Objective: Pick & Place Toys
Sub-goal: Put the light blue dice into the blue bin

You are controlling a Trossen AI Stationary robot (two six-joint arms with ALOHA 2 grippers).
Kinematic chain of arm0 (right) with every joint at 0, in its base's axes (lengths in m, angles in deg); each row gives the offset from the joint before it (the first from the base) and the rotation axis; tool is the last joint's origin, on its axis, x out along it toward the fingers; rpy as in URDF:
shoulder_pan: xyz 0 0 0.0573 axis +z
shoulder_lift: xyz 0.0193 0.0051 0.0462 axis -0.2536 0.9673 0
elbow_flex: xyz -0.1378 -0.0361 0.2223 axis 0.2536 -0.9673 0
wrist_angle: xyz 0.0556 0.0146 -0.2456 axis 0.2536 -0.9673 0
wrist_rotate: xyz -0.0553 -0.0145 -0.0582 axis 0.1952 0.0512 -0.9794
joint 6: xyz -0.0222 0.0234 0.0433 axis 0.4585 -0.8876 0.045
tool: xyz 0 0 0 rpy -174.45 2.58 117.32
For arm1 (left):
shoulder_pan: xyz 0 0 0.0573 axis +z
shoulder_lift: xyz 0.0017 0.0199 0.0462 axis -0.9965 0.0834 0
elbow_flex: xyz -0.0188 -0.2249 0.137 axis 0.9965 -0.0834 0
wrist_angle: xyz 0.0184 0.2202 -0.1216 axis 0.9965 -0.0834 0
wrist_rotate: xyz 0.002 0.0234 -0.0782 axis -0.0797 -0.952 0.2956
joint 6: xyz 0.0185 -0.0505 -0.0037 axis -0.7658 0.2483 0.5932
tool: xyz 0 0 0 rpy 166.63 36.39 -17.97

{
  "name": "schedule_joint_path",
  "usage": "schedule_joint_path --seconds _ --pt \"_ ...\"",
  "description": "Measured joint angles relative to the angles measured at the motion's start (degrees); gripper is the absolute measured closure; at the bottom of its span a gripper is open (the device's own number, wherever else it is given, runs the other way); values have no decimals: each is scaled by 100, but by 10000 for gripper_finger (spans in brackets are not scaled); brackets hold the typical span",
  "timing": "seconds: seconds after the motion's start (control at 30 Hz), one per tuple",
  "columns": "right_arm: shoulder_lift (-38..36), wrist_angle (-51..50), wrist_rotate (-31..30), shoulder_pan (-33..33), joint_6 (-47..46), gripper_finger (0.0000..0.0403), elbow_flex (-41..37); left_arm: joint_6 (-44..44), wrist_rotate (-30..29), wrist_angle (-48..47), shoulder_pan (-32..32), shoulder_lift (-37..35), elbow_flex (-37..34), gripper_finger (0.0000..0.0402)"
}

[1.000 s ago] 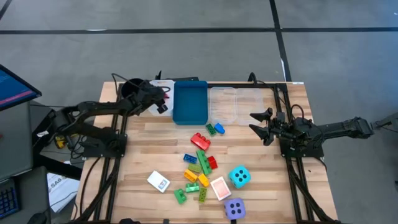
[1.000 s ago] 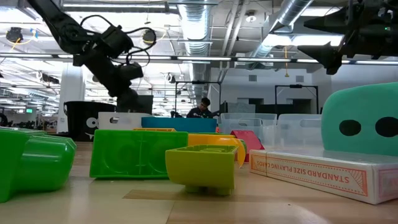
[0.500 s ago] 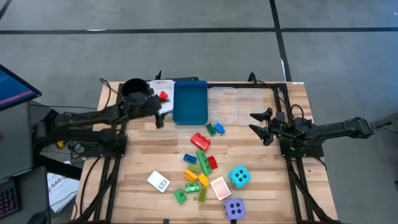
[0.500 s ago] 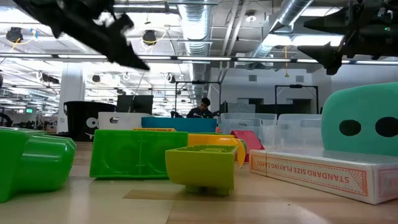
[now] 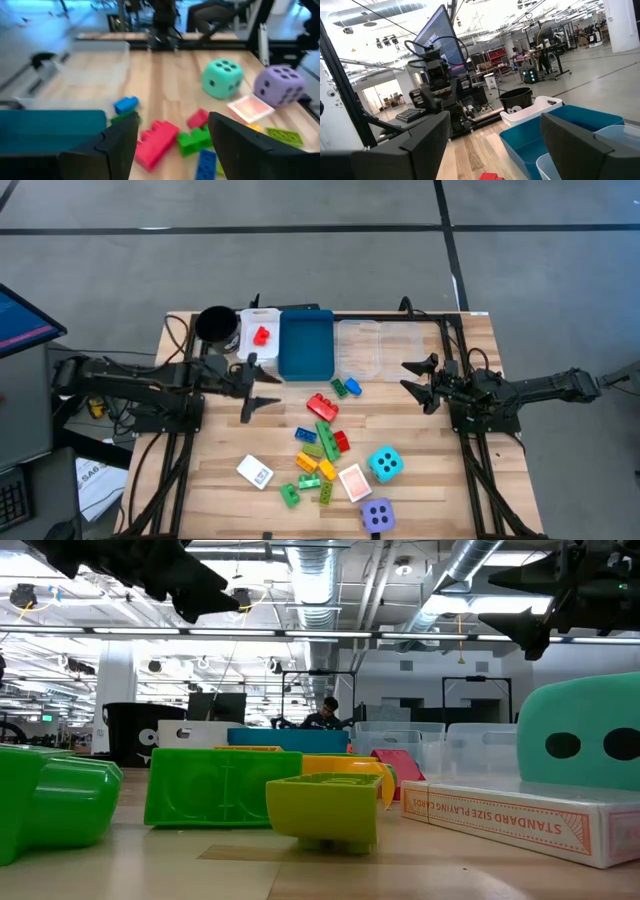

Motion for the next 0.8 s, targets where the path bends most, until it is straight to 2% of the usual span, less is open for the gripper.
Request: schedule_joint_path --seconds 0.33,0.6,0.8 --pt "0 2 0 -2 0 99 0 72 -1 483 -619 1546 0 170" --pt "-2 2 0 -2 0 99 0 -100 -10 892 -636 2732 0 170" --pt "-2 2 -1 -1 0 99 0 -516 215 1069 -660 3284 0 170"
